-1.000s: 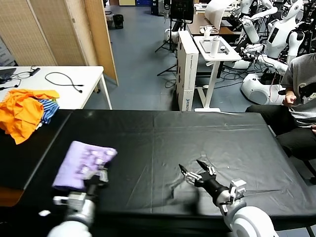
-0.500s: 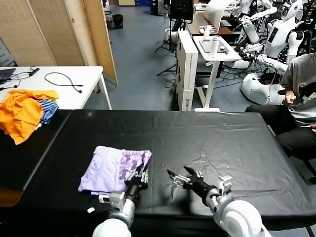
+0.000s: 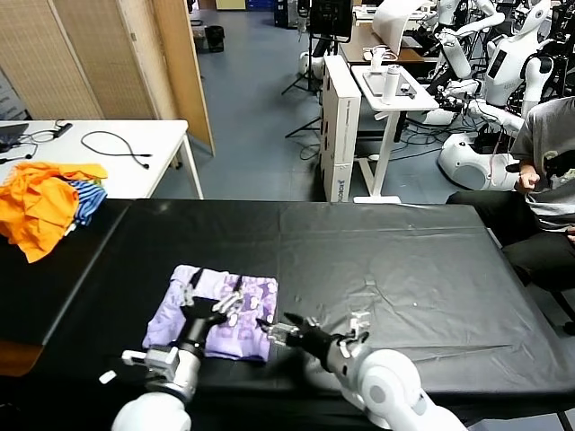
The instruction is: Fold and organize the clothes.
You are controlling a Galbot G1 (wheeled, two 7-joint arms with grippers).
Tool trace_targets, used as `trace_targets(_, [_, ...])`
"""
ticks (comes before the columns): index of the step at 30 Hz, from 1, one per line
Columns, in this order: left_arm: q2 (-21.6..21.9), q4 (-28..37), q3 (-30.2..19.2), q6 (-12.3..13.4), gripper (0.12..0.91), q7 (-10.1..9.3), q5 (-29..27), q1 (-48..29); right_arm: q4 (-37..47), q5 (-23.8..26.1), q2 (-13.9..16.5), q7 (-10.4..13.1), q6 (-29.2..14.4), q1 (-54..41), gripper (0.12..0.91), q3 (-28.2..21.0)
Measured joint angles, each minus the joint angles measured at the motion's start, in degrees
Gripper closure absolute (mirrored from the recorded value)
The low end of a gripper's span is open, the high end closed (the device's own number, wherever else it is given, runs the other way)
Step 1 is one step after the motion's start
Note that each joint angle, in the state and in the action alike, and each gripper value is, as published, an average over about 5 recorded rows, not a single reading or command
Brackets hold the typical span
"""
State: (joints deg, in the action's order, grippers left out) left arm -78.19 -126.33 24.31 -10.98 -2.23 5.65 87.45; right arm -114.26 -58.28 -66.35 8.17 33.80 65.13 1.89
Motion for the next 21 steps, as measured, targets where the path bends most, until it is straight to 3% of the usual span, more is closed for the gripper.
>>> trace_targets(11, [0.65,-0.83,2.85,1.92,0.123,-0.35,0.14,0.71,2.34,1.41,-1.00,0.66,0.52,0.11,0.823,-0.33])
trace_targets(14, [0.94,-0.67,3.65,2.81,0.123,-1.08,0.28,1.18,1.36,3.05,0.08,1.95,2.30,1.12,0.883,1.33])
trace_targets(21, [1.15,0.24,4.71,2.35,0.123,-2.26,4.08,0.91,-1.19,5.95,4.08,3.63,7.88,3.52,0.884,7.54])
